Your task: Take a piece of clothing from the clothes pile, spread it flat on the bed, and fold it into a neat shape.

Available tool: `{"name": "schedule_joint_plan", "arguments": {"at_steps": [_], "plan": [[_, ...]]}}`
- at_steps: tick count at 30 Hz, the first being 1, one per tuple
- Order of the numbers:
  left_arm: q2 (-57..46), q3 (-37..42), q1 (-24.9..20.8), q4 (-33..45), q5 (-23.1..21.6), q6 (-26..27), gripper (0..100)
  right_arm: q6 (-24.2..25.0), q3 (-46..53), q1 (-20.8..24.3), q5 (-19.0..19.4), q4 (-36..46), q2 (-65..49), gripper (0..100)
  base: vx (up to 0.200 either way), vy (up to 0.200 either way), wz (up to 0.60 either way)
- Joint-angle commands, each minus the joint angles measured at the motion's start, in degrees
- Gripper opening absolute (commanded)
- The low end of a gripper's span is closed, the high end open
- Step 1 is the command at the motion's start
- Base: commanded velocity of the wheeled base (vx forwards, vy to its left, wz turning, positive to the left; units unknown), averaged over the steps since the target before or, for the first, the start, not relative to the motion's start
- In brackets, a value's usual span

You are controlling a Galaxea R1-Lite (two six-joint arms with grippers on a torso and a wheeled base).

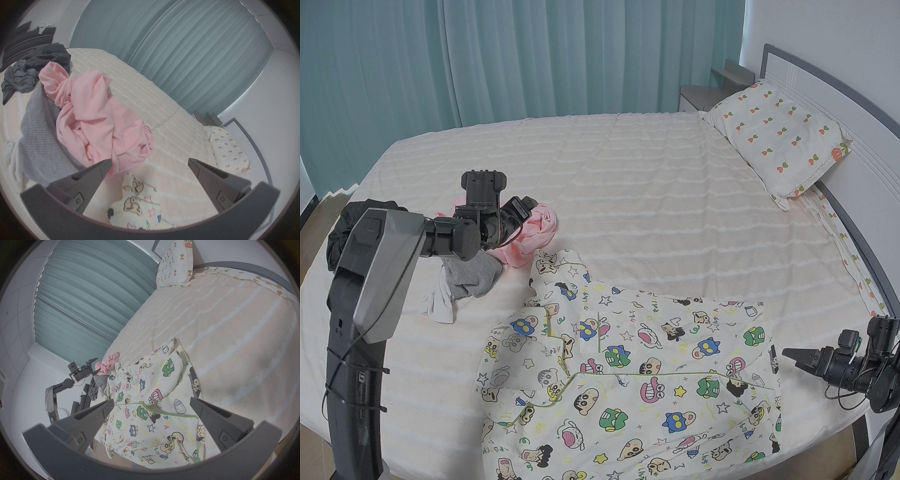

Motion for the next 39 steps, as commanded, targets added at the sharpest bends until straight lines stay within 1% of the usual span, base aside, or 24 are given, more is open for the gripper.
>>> {"name": "schedule_joint_plan", "arguments": {"at_steps": [1,2,5,6,7,9,12,13,14,15,17,18,23,29,34,36,39], "plan": [[-24.66,36.54,0.51,-10.08,-10.56,0.24,100,-0.69,1.01,-0.28,-2.44,-0.01,-0.03,100,0.000,0.000,0.00],[-28.35,44.89,0.07,-13.16,-10.47,0.06,100,-1.30,1.01,-0.28,-3.58,-0.01,0.14,100,0.000,0.000,0.00],[-35.03,59.13,-1.42,-16.41,-10.38,-0.20,100,-1.74,1.01,-0.28,-4.02,0.43,0.14,100,0.000,0.000,0.00],[-38.45,65.98,-2.48,-17.55,-10.47,-0.55,100,-1.74,1.01,-0.28,-4.02,1.13,-0.03,100,0.000,0.000,0.00],[-38.81,66.60,-2.57,-17.64,-10.56,-0.64,100,-1.74,1.01,-0.28,-4.02,1.31,-0.03,100,0.000,0.000,0.00],[-43.11,74.24,-5.12,-19.31,-10.56,-2.57,100,-2.01,1.01,-0.01,-4.11,2.98,-0.21,100,0.000,0.000,0.00],[-47.95,82.51,-8.81,-22.03,-10.47,-6.35,100,-4.64,1.01,0.07,-4.02,5.09,-0.03,100,0.000,0.000,0.00],[-47.95,82.51,-8.81,-22.03,-10.47,-6.35,100,-4.64,1.01,0.07,-4.02,5.09,-0.03,100,0.000,0.000,0.00],[-50.41,86.37,-11.09,-22.91,-10.38,-8.46,100,-6.31,1.01,0.07,-4.02,6.23,-0.30,100,-0.200,0.000,0.00],[-51.55,88.40,-12.41,-22.91,-10.20,-9.69,100,-6.84,1.01,-0.01,-4.02,6.76,-0.56,100,-0.200,0.000,0.00],[-52.52,90.33,-13.64,-22.82,-10.12,-10.84,100,-6.93,1.01,-0.01,-4.02,7.11,-1.00,100,-0.200,0.000,0.00],[-53.13,92.79,-14.43,-22.82,-10.12,-11.98,100,-6.93,1.01,-0.01,-3.93,7.64,-1.27,100,-0.200,0.000,0.00],[-53.92,98.24,-14.70,-22.91,-10.20,-14.00,100,-7.02,1.01,0.07,-3.93,8.34,-1.79,100,-0.200,0.000,0.00],[-55.15,102.19,-16.01,-22.91,-10.20,-13.91,100,-7.02,1.01,0.07,-3.93,8.43,-1.88,100,-0.200,0.000,0.00],[-54.98,104.74,-19.88,-22.74,-10.91,-13.82,100,-7.02,1.01,0.07,-3.93,8.43,-1.88,100,-0.200,0.000,0.00],[-54.36,105.09,-21.20,-22.65,-10.91,-13.65,100,-7.10,1.01,0.07,-3.93,8.34,-1.88,100,0.000,0.000,0.00],[-52.08,105.01,-21.46,-23.09,-10.82,-13.30,100,-7.10,1.01,0.07,-3.93,8.34,-1.97,100,0.000,0.000,0.00]]}}
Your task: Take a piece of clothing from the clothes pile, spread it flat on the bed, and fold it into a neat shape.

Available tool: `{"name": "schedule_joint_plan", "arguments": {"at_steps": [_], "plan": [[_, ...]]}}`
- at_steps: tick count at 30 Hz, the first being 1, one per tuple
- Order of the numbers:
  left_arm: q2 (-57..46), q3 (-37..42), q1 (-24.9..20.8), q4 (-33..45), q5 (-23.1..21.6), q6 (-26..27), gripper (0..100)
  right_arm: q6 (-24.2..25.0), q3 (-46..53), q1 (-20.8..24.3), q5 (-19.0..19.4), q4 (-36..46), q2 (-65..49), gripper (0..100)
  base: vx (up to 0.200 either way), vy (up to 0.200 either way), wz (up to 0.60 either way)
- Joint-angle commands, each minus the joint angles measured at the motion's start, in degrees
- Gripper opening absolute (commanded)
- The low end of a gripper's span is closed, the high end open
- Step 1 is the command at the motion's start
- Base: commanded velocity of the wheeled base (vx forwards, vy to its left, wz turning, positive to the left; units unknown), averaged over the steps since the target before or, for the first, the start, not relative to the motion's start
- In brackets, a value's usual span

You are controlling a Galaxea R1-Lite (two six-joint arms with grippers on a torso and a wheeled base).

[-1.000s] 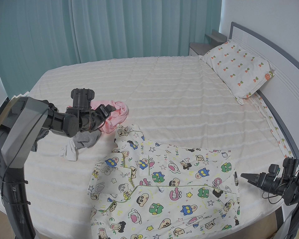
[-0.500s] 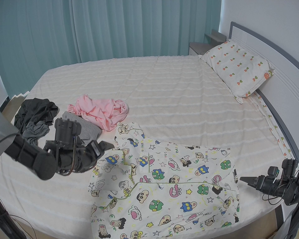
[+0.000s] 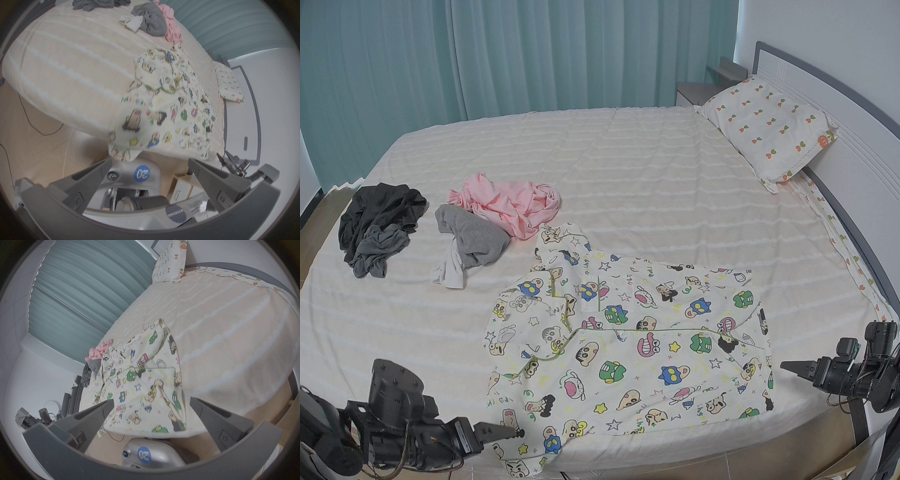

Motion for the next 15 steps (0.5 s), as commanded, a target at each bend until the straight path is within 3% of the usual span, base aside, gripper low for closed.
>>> {"name": "schedule_joint_plan", "arguments": {"at_steps": [1,8,14,15], "plan": [[1.47,2.18,-2.31,-0.67,-0.02,1.51,100,-0.18,0.99,0.01,-0.06,0.16,-0.41,100,0.000,0.000,0.00],[10.61,2.18,2.70,-4.63,0.34,17.24,100,-0.18,0.99,0.01,-0.06,0.07,-0.67,100,0.000,0.000,0.00],[23.44,1.92,7.89,-12.45,-0.02,34.91,100,-0.18,0.99,0.01,0.03,0.07,-1.46,100,0.000,0.000,0.00],[23.79,1.92,7.97,-12.62,-0.02,35.26,100,-0.18,0.99,0.01,-0.06,0.07,-1.46,100,0.000,0.000,0.00]]}}
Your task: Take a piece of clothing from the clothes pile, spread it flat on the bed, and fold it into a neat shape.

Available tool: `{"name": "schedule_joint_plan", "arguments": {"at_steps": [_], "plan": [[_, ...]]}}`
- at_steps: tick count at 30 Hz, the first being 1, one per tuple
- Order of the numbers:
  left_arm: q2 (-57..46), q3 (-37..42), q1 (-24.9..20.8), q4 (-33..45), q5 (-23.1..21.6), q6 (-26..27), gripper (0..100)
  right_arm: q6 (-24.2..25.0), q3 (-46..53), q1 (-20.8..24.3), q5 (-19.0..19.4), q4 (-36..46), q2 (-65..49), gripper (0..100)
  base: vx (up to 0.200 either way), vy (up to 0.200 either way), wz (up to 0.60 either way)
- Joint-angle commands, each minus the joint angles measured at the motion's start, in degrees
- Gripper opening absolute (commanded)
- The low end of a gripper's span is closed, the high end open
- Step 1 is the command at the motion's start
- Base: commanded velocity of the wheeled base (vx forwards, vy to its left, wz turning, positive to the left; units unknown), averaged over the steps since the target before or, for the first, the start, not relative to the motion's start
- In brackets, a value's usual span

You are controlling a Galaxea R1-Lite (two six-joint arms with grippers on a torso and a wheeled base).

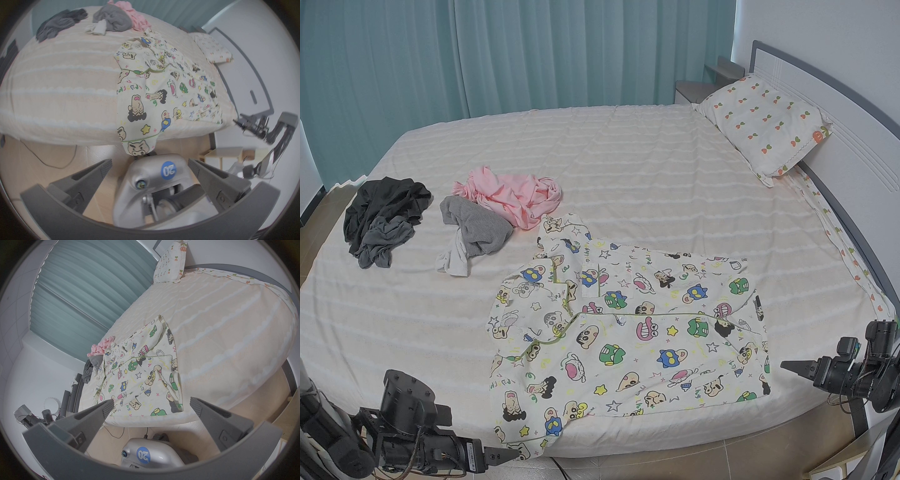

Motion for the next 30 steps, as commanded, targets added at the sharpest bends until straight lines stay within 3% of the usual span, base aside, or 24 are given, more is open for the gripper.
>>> {"name": "schedule_joint_plan", "arguments": {"at_steps": [1,4,8,12,23,30], "plan": [[16.82,-0.13,5.35,-7.28,-0.26,10.49,100,0.01,1.01,-0.01,0.00,0.05,-1.06,100,0.000,0.000,0.00],[25.52,0.57,5.79,-16.68,-1.93,15.15,100,0.01,1.01,-0.01,0.00,0.05,-1.41,100,0.000,0.000,0.00],[32.46,0.75,5.79,-26.79,-6.59,16.11,100,0.10,1.01,-0.01,0.09,0.05,-1.50,100,0.000,0.000,0.00],[36.59,0.84,5.35,-33.91,-4.57,16.11,100,0.10,1.01,-0.01,0.09,0.05,-1.50,100,0.000,0.000,0.00],[36.68,0.84,3.15,-33.20,-2.90,15.94,100,0.01,1.01,-0.01,0.09,-0.04,-1.50,100,0.000,0.000,0.00],[38.62,0.22,0.96,-33.64,4.31,15.94,100,0.01,1.01,-0.01,0.18,-0.04,-1.59,100,0.000,0.000,0.00]]}}
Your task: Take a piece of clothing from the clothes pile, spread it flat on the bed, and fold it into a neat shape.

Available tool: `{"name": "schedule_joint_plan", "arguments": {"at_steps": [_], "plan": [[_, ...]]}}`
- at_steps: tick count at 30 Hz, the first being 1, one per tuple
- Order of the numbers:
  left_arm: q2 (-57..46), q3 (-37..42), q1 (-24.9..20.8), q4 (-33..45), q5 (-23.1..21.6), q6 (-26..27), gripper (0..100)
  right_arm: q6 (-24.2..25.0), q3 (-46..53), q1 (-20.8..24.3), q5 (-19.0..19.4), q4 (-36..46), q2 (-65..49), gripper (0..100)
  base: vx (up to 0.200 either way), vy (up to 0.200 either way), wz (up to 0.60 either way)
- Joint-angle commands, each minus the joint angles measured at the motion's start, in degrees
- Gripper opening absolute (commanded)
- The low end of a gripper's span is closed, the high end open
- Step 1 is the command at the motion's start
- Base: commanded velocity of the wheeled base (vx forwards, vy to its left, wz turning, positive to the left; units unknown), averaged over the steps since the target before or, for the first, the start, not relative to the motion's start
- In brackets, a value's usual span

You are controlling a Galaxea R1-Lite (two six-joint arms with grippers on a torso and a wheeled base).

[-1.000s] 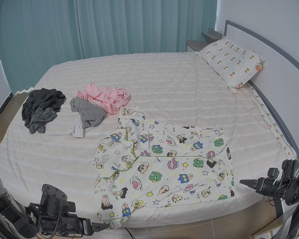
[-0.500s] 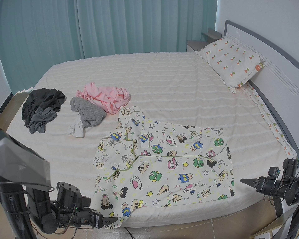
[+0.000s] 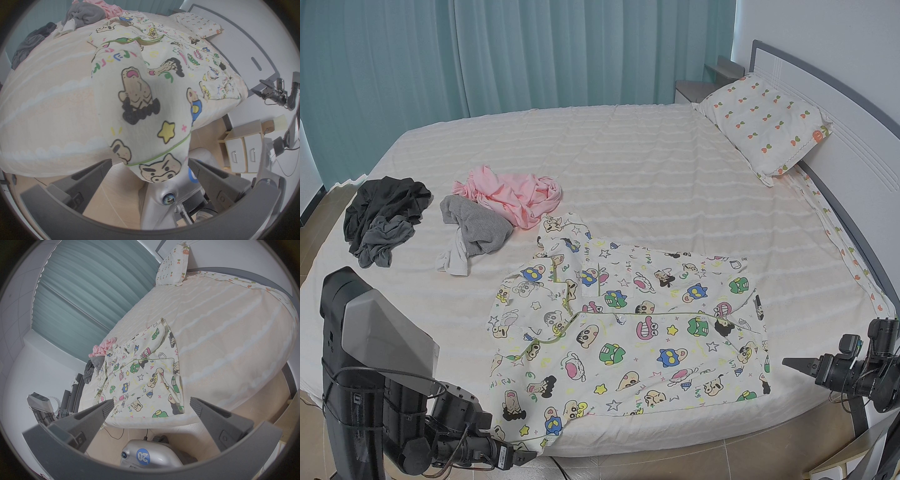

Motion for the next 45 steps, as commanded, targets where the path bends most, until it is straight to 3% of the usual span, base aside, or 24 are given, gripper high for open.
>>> {"name": "schedule_joint_plan", "arguments": {"at_steps": [1,24,25,36,41,45], "plan": [[2.36,0.13,-2.00,-0.13,3.81,-0.03,100,0.10,1.01,-0.01,-0.04,-0.01,-0.05,100,0.000,0.000,0.00],[4.20,-4.35,-5.16,-0.57,6.89,-1.17,100,0.10,1.01,-0.01,0.05,-0.10,-0.05,100,0.000,0.000,0.00],[4.20,-4.44,-5.16,-0.57,6.89,-1.44,0,0.10,1.01,-0.01,0.05,-0.10,0.04,100,0.000,0.000,0.00],[3.59,-1.45,-7.09,-5.32,6.89,-8.20,0,-1.04,1.01,0.25,0.31,-0.63,5.05,100,0.000,0.000,0.00],[2.53,1.01,-8.15,-8.48,6.89,-10.23,0,-3.59,0.75,2.45,0.22,-2.83,10.41,100,0.000,0.000,0.00],[-1.24,1.01,-7.80,-8.39,6.10,-15.94,0,-3.68,-0.57,5.09,-0.22,-6.52,15.33,100,0.000,0.000,0.00]]}}
